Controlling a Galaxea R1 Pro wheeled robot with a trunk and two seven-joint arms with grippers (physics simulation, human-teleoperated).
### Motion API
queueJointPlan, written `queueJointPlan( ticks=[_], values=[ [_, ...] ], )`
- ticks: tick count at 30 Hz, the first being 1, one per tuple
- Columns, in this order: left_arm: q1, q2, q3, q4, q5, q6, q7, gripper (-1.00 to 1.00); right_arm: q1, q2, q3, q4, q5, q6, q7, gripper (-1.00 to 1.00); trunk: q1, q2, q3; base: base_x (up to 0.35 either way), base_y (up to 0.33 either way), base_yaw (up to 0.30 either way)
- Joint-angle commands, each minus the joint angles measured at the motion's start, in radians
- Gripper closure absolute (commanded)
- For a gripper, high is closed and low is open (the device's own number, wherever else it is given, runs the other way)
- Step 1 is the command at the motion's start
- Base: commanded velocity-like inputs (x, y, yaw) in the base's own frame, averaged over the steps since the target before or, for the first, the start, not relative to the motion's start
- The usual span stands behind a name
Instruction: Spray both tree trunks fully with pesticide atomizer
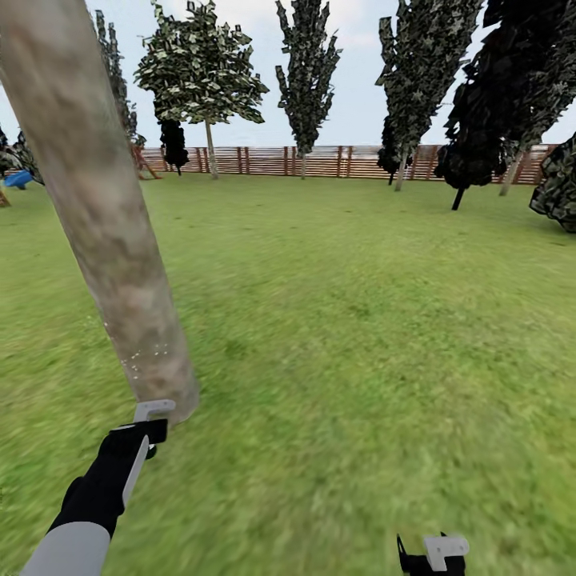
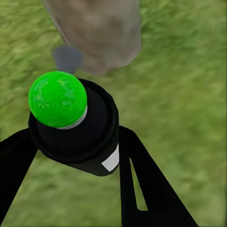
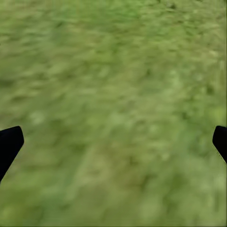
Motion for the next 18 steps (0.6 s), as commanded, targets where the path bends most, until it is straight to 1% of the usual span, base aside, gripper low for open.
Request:
queueJointPlan(
  ticks=[1, 10, 13, 18],
  values=[
    [-0.001, 0.000, 0.000, -0.001, -0.010, 0.005, -0.003, 1.00, -0.001, 0.000, -0.003, 0.001, 0.011, -0.003, -0.007, -1.00, 0.000, 0.000, -0.001, 0.241, -0.187, 0.261],
    [-0.001, 0.003, 0.002, -0.001, -0.010, 0.005, -0.002, 1.00, 0.000, 0.000, -0.003, 0.001, 0.011, -0.003, -0.007, -1.00, 0.000, 0.000, -0.001, 0.217, -0.201, 0.275],
    [-0.001, 0.003, 0.002, -0.001, -0.010, 0.005, -0.002, 1.00, 0.000, 0.000, -0.003, 0.001, 0.011, -0.002, -0.007, -1.00, 0.000, 0.000, -0.001, 0.114, -0.251, 0.277],
    [-0.001, 0.005, 0.002, -0.001, -0.010, 0.006, -0.002, 1.00, 0.000, 0.000, -0.003, 0.002, 0.011, -0.003, -0.007, -1.00, 0.000, 0.000, -0.001, 0.020, -0.266, 0.277]
  ],
)
